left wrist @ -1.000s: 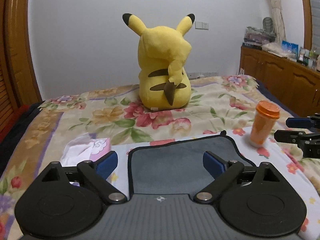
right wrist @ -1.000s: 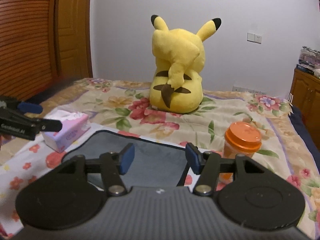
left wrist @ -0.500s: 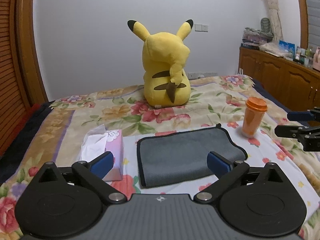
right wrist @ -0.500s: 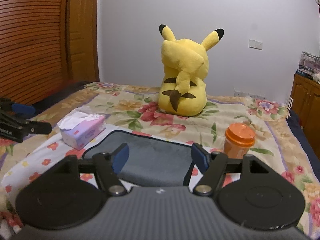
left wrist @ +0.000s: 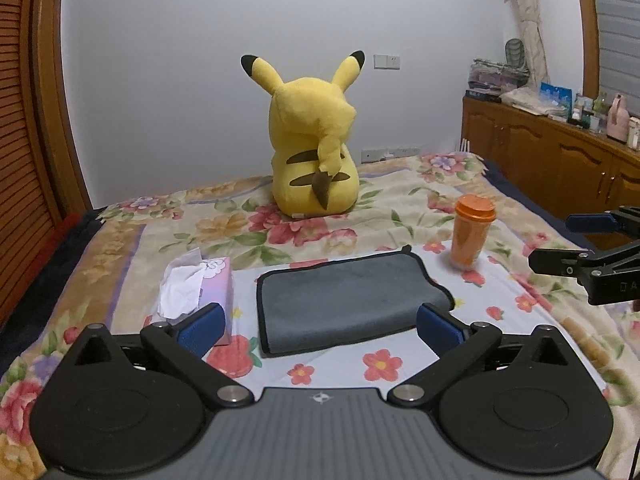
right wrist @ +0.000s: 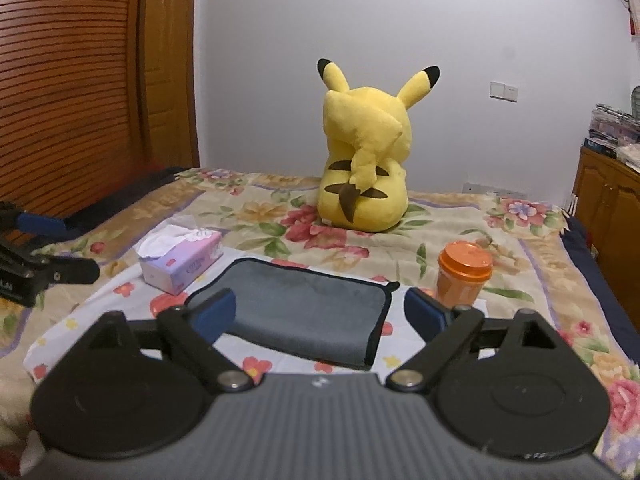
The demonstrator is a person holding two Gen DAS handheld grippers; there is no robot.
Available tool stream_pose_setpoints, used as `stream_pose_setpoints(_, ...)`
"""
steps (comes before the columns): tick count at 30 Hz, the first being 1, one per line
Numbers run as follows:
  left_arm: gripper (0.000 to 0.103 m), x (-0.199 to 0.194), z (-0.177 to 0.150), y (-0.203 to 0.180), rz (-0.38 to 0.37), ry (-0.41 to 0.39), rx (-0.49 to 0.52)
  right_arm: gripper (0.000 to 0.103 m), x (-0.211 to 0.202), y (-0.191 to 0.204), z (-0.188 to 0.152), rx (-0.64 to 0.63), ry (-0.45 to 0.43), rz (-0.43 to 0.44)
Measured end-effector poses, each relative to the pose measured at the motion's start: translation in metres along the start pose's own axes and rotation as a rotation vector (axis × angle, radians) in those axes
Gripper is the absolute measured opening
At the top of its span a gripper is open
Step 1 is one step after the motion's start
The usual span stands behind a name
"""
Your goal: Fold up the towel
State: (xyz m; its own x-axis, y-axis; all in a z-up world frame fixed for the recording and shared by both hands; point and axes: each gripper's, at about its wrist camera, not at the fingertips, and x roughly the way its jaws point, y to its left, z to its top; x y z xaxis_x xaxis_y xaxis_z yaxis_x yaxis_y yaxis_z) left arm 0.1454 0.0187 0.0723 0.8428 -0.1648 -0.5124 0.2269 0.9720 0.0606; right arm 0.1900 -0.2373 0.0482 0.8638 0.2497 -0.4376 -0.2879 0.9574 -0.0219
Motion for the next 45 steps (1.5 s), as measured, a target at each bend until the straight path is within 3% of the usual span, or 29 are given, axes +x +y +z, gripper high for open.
stream_pose_setpoints(2, 0.103, -0.008, 0.0, -0.003, 0.001, -0.008, -0.003, 0.103, -0.007, 0.0, 0.0, 0.004, -0.01, -0.005)
stream_pose_setpoints(19, 0.103, -0.046, -0.041, -0.029, 0.007, 0.003, -0.036, 0.103, -0.046, 0.013, -0.033, 0.054, 0.018, -0.027)
stream_pose_setpoints(35, 0.103, -0.055, -0.094, -0.054, -0.006, 0.055, -0.079, 0.103, -0.069, 0.029, -0.085, 0.087, 0.053, -0.061)
stream_pose_setpoints(45, 0.103, -0.046, -0.12, -0.058, 0.029, 0.076, -0.094, 0.103, -0.07, 0.032, -0.104, 0.083, 0.062, -0.091)
